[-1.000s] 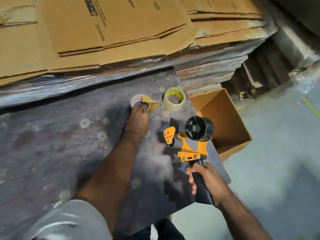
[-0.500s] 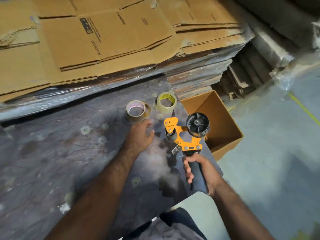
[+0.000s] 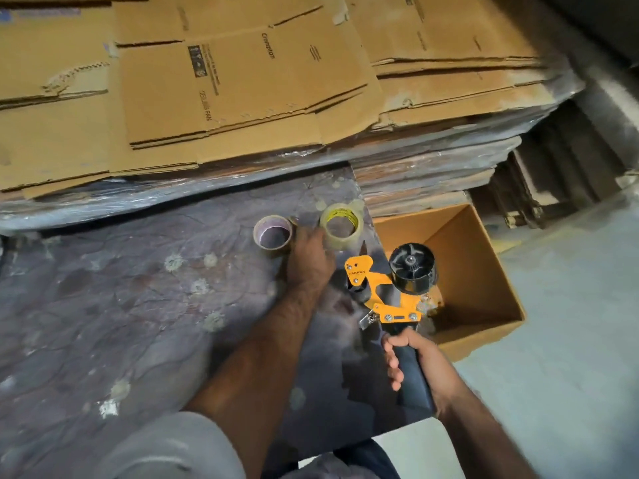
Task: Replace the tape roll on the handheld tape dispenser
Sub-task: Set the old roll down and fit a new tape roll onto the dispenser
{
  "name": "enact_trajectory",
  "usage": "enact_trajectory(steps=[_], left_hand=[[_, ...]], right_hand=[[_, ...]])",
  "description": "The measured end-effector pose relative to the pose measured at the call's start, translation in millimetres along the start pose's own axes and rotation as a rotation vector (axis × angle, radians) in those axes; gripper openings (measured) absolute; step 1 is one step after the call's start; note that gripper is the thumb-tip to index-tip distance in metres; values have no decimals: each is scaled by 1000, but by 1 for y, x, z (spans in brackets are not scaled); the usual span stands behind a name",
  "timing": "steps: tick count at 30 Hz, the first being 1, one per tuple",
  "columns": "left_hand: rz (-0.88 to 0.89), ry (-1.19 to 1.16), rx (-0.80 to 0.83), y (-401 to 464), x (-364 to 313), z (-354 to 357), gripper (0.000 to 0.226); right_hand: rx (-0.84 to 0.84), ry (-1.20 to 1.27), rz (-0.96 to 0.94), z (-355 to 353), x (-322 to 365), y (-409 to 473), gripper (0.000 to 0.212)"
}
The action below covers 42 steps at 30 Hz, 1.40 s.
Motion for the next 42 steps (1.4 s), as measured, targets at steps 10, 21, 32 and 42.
enact_trajectory(steps=[10, 21, 32, 42], left_hand=[[-43, 241, 277, 55, -2, 21, 63], [36, 388, 160, -5, 18, 28, 33], [-15, 259, 193, -89, 91, -12, 26], [49, 139, 154, -179, 172, -40, 41]], right_hand=[[7, -98, 118, -35, 44, 6, 14], [69, -239, 85, -53, 46, -7, 15], [123, -293, -21, 0, 3, -10, 14], [60, -341, -91, 61, -103, -36, 13]])
Point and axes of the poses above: each hand's wrist, its own y-axis towards the middle knuckle, its own z-axis out of the palm, x = y × z, the point moved 3 cm from there along y, towards the middle knuckle, and after that the axes turned 7 degrees about x, right-handed, at the moved point
